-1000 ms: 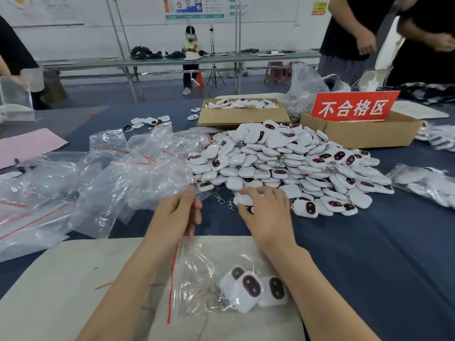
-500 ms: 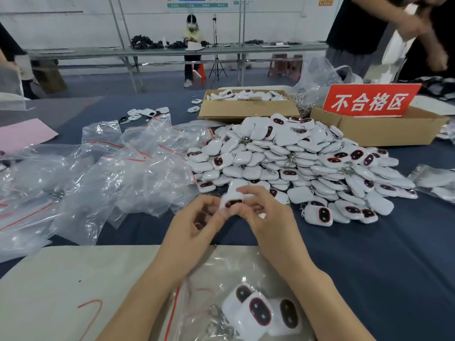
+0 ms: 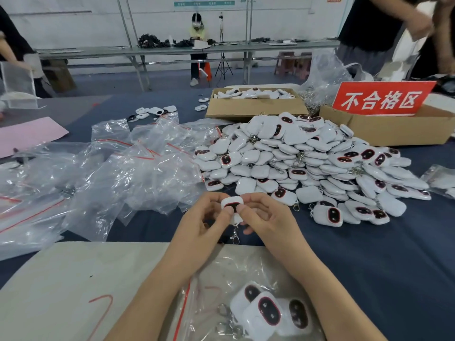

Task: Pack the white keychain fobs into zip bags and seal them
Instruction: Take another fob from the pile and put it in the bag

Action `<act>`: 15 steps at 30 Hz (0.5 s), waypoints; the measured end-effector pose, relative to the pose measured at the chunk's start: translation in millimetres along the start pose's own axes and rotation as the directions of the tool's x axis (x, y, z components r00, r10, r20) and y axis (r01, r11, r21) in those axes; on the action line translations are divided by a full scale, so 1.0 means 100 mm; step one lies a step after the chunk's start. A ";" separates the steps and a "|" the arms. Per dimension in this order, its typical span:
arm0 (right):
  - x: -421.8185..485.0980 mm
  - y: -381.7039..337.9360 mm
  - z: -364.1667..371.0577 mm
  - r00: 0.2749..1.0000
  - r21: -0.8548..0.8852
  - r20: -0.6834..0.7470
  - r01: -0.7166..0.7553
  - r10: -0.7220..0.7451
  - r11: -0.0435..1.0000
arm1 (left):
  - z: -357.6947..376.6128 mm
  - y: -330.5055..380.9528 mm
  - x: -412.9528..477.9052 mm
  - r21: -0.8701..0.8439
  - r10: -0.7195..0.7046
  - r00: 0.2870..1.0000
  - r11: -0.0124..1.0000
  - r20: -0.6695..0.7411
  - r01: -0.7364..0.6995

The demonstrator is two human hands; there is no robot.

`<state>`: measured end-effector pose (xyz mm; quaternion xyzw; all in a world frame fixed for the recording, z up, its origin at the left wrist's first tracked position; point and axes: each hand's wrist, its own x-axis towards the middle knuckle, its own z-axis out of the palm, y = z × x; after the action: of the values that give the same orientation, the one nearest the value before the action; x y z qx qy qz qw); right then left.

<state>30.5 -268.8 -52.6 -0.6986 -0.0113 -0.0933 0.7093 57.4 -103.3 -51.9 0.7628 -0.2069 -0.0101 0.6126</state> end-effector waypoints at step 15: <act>-0.02 -0.06 0.01 1.000 -0.002 0.024 -0.004 0.004 1.000 | -0.03 -0.02 0.03 -0.077 -0.021 0.999 0.997 -0.032 0.018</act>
<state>28.0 -267.6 -47.0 -0.7003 -0.0186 -0.0835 0.7087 61.3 -101.3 -52.7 0.7407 -0.1888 -0.0114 0.6446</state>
